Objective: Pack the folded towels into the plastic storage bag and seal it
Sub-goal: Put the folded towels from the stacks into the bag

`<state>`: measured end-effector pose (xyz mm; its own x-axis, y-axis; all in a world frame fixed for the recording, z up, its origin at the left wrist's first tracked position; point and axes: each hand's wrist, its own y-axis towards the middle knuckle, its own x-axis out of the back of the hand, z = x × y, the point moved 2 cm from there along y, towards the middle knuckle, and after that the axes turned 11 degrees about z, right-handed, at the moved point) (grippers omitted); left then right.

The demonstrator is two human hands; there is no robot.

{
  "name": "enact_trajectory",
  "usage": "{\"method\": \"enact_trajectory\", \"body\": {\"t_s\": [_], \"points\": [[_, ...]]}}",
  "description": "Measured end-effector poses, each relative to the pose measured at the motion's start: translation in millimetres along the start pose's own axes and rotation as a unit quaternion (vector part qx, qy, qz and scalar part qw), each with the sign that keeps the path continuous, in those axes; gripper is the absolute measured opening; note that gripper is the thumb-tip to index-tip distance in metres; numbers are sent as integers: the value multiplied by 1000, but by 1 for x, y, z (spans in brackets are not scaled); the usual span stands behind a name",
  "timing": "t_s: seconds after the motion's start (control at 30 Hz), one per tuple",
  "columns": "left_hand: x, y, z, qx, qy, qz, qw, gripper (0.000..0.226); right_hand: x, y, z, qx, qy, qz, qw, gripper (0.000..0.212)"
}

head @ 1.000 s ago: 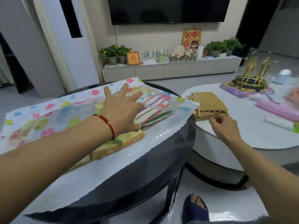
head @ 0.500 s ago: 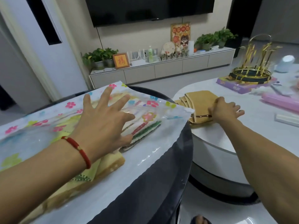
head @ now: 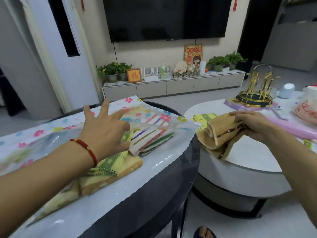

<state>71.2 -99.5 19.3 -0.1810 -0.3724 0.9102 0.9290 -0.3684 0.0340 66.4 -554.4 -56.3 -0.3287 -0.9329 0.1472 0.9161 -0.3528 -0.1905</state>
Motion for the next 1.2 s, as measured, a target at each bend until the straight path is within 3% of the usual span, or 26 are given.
{"method": "enact_trajectory", "body": {"t_s": [0.1, 0.23, 0.43, 0.5, 0.57, 0.67, 0.73, 0.8, 1.03, 1.2], "points": [[10, -18, 25, 31, -11, 50, 998, 58, -3, -56, 21, 9, 19, 70, 997, 34], [36, -35, 54, 72, -50, 99, 991, 65, -24, -122, 48, -19, -50, 190, 980, 34], [65, -47, 72, 88, -32, 128, 987, 77, -120, -178, 78, -33, -99, 463, 880, 41], [71, -46, 77, 92, -28, 124, 988, 74, -166, -178, 83, -4, -79, 507, 858, 43], [74, -44, 80, 96, -24, 117, 988, 74, -212, -165, 85, 31, -21, 476, 879, 40], [75, -41, 85, 96, -10, 93, 991, 73, -266, -138, 72, 56, 84, 337, 936, 38], [73, -40, 88, 94, -12, 82, 992, 72, -284, -126, 52, 52, 74, 283, 955, 37], [69, -40, 88, 89, -5, 73, 993, 73, -288, -122, 29, 40, 40, 278, 959, 38], [44, -39, 62, 44, 4, 44, 998, 70, -223, -111, -16, 36, -73, 247, 966, 16], [21, -33, 16, -26, 5, 16, 1000, 64, -143, -70, -47, 12, -109, 42, 993, 16]]}}
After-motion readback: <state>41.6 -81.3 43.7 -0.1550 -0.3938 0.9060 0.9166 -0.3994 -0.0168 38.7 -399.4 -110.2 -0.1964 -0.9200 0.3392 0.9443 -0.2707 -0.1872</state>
